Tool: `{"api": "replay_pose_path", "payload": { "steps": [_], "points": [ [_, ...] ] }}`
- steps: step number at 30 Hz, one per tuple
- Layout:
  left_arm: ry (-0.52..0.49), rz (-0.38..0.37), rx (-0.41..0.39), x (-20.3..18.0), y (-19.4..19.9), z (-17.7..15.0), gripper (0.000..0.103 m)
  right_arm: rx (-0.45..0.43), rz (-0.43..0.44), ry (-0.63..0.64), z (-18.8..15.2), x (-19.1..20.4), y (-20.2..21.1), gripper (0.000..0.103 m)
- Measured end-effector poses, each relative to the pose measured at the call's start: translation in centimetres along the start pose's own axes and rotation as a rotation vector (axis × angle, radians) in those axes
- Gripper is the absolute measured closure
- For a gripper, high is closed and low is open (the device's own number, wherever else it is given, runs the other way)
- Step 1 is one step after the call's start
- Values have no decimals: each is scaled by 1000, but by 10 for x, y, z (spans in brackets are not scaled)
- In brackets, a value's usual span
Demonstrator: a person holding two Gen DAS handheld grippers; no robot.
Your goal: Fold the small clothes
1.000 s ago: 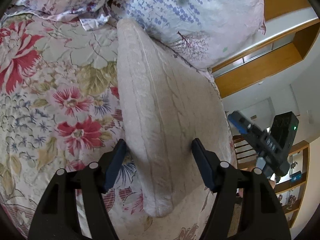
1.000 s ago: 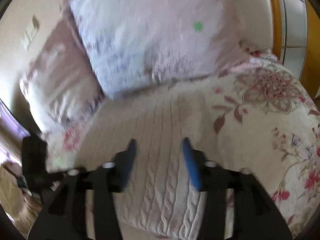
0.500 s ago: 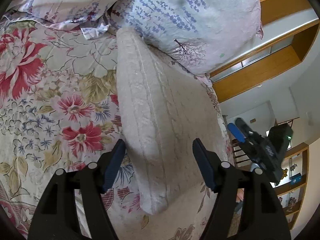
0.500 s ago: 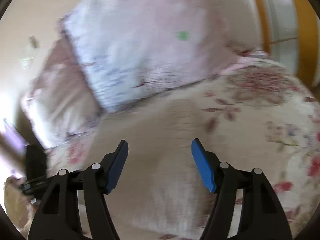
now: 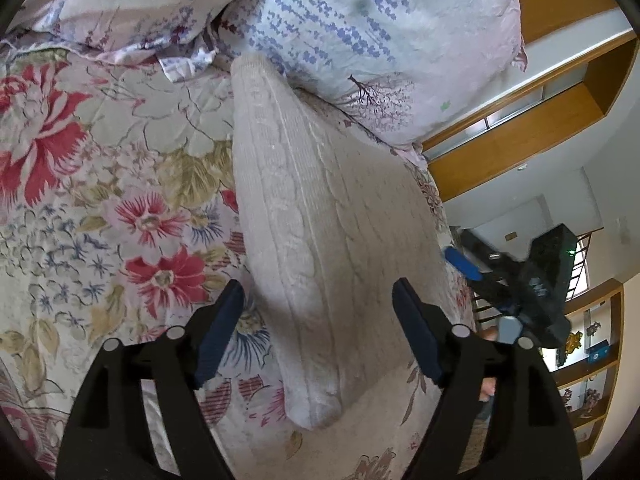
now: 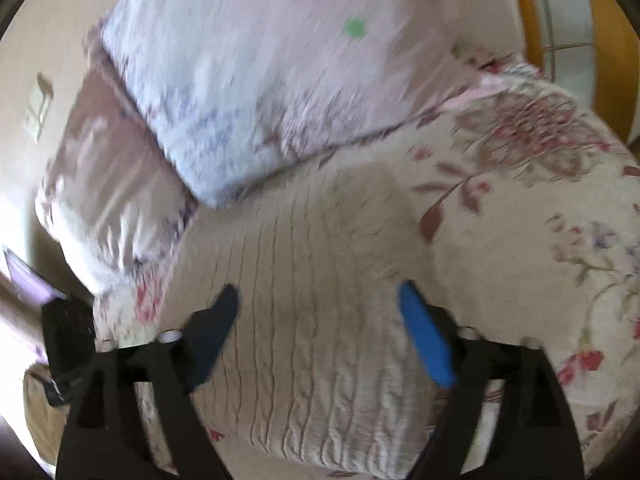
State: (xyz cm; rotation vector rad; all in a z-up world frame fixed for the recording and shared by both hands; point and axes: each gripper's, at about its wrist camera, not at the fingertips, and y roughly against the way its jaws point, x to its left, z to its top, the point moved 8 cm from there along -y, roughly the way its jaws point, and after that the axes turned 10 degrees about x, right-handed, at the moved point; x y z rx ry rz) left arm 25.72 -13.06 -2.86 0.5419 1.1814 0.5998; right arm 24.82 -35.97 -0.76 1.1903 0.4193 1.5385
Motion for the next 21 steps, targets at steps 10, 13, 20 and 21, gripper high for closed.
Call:
{"api": "replay_pose_path", "payload": {
  "steps": [10, 13, 20, 21],
  "points": [
    [8, -5, 44, 2, -12, 11, 21, 82, 103, -128, 7, -27, 0, 3],
    [16, -11, 47, 2, -15, 19, 21, 130, 97, -151, 8, -33, -12, 3],
    [44, -48, 64, 4, -25, 36, 22, 203, 177, -211, 11, -42, -36, 3],
    [46, -50, 67, 3, -28, 38, 23, 206, 181, -210, 11, -42, -38, 4]
  ]
}}
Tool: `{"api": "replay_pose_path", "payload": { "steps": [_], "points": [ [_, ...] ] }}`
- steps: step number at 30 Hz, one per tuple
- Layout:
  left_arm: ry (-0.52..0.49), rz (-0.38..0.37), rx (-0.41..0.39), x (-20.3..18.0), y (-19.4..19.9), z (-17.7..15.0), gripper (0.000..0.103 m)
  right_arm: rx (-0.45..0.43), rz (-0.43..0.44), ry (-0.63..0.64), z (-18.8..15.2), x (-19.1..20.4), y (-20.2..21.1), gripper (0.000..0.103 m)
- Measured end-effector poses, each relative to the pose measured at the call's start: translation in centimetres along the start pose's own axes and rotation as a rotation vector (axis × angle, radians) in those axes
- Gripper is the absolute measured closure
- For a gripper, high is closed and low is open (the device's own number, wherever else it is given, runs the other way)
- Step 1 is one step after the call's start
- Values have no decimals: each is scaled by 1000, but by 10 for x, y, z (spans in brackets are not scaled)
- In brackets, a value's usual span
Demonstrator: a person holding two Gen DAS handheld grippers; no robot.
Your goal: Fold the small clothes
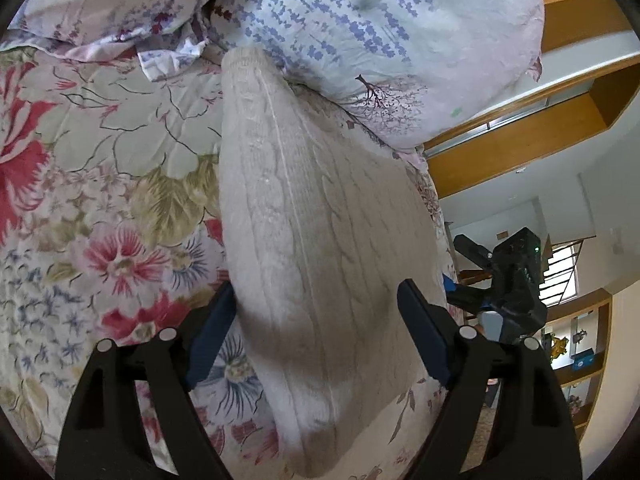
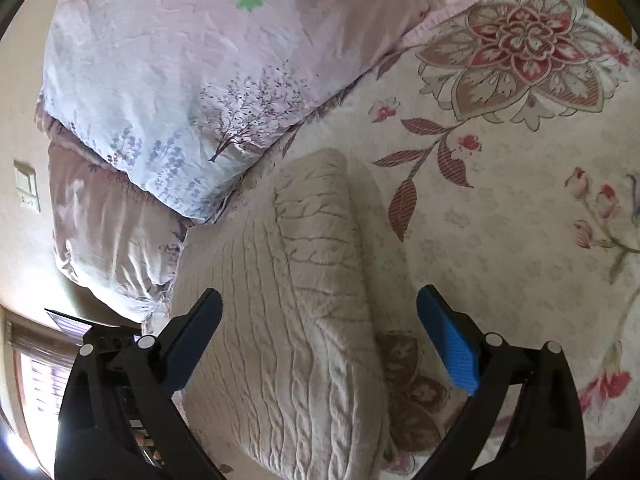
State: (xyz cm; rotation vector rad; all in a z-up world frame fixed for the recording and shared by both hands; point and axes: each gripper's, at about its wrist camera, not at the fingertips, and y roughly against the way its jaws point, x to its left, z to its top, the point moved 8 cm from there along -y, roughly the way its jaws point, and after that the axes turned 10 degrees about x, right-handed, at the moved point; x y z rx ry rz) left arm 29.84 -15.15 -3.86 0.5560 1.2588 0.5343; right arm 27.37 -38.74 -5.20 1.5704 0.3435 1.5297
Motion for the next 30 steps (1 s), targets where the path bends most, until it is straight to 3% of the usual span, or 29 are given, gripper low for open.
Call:
{"api": "replay_pose_path", "payload": {
  "steps": [5, 11, 13, 16, 19, 22, 24, 27, 30],
  "points": [
    [14, -28, 9, 1, -9, 6, 23, 32, 4, 18, -2, -2, -10, 17],
    [33, -65, -2, 5, -13, 12, 23, 34, 32, 60, -3, 4, -14, 23],
    [31, -71, -6, 5, -14, 13, 23, 51, 57, 75, -5, 6, -19, 32],
    [23, -66, -12, 4, -14, 13, 24, 61, 76, 107, -9, 11, -23, 34],
    [16, -62, -14, 6, -13, 12, 33, 82, 107, 112, -13, 14, -28, 40],
    [27, -77, -11, 7, -15, 13, 42, 98, 134, 106, -18, 15, -32, 55],
    [35, -94, -13, 8, -13, 11, 53, 92, 157, 104, -21, 18, -30, 65],
    [31, -112, -24, 7, -7, 9, 62, 55, 160, 114, -26, 27, -21, 69],
    [17, -122, -25, 4, 3, 3, 64, 26, 171, 131, -34, 41, -11, 70]
  ]
}}
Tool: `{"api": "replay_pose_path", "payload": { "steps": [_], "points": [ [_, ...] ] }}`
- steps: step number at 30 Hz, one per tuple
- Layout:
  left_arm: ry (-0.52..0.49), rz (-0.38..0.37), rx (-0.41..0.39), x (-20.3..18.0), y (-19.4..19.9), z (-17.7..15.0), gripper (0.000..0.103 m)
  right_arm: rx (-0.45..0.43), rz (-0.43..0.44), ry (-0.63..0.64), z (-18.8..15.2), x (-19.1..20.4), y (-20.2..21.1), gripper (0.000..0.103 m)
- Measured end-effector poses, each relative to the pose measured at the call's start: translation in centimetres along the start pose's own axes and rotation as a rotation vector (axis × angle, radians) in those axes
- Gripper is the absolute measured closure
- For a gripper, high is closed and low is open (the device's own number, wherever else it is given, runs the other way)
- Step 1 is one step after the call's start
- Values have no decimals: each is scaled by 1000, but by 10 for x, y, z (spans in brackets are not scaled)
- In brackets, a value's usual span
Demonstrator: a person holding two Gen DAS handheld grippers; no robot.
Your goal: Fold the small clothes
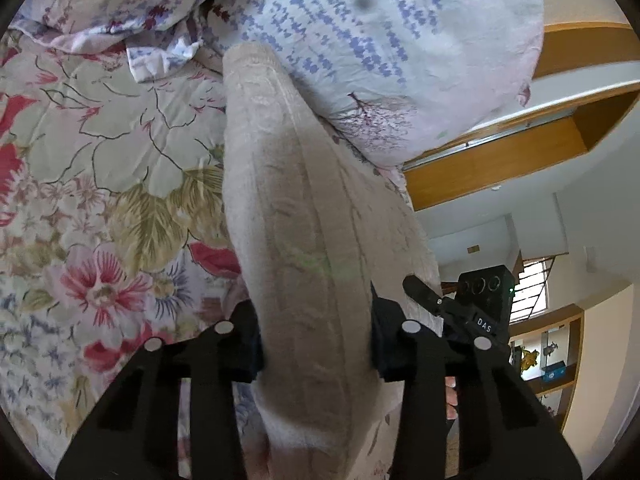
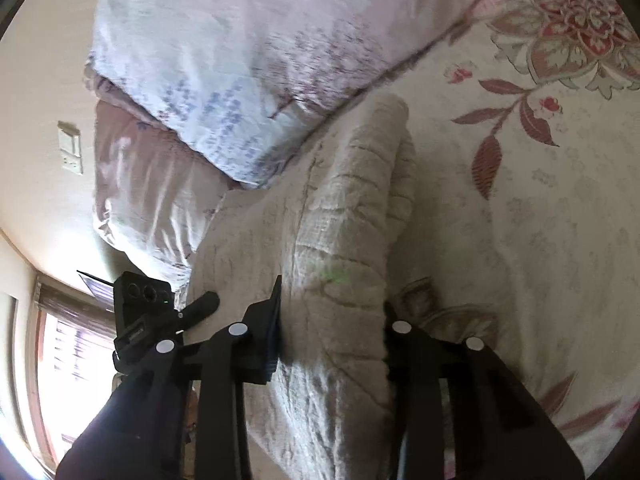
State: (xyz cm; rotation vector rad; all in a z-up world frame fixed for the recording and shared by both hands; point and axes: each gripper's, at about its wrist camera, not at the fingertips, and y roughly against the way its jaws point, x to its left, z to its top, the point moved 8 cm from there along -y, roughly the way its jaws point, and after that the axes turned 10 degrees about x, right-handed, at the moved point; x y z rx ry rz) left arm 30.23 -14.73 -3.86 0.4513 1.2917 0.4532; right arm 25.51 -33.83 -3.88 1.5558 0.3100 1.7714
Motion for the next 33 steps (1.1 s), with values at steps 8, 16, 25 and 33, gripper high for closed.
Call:
{"api": "replay_pose_path", "payload": {
  "steps": [8, 16, 25, 33],
  "points": [
    [-31, 28, -13, 8, 63, -27, 65, 5, 42, 75, -26, 55, -14, 72],
    [4, 150, -123, 66, 151, -34, 62, 54, -75, 297, -47, 121, -93, 72],
    [113, 142, -151, 120, 167, -52, 47, 101, -88, 160, -24, 98, -97, 59],
    [72, 238, -175, 114, 176, -62, 37, 37, -138, 199, 17, 108, -102, 93]
  ]
}}
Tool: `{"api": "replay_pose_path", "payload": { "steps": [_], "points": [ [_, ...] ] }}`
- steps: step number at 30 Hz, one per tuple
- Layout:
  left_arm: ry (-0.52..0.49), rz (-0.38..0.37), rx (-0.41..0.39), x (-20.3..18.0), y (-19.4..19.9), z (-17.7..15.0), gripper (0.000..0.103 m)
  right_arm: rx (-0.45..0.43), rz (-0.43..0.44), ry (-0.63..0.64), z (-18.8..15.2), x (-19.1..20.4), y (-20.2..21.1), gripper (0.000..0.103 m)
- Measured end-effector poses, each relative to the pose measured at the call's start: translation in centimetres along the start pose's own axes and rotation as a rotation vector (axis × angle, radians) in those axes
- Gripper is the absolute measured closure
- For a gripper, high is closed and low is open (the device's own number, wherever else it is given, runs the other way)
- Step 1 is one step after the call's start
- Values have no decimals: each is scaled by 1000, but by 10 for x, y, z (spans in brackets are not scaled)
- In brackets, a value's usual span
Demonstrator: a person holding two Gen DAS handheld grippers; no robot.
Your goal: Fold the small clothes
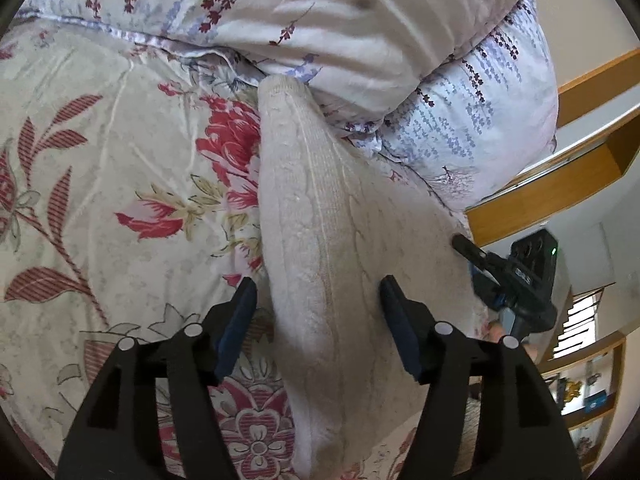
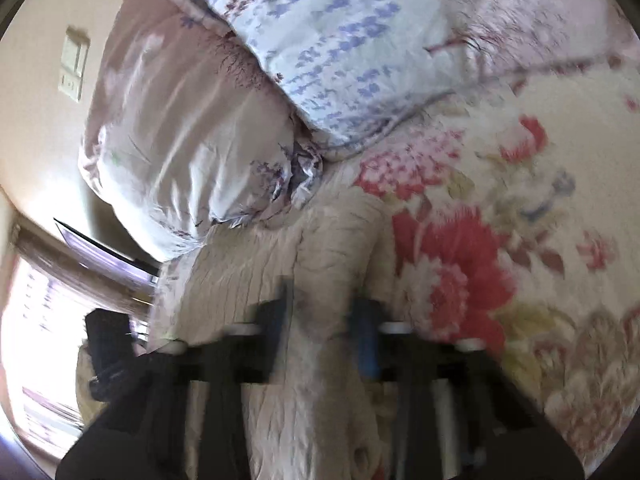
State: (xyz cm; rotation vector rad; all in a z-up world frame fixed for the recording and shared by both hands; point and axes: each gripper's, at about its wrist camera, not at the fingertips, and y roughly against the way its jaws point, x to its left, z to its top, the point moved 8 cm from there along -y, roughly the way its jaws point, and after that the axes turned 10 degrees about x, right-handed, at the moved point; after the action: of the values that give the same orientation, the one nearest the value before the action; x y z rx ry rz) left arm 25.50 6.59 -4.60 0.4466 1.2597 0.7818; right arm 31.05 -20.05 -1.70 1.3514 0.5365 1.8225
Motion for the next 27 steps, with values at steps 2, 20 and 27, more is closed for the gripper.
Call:
{"api": "replay_pose_path", "payload": {
  "steps": [2, 20, 27],
  "points": [
    [-11, 33, -7, 0, 0, 1, 33, -50, -48, 26, 5, 3, 3, 94],
    [-251, 318, -136, -29, 34, -43, 30, -60, -82, 309, -71, 49, 44, 59],
    [-281, 502, -99, -16, 14, -51, 28, 21, -402, 447, -103, 37, 0, 50]
  ]
}}
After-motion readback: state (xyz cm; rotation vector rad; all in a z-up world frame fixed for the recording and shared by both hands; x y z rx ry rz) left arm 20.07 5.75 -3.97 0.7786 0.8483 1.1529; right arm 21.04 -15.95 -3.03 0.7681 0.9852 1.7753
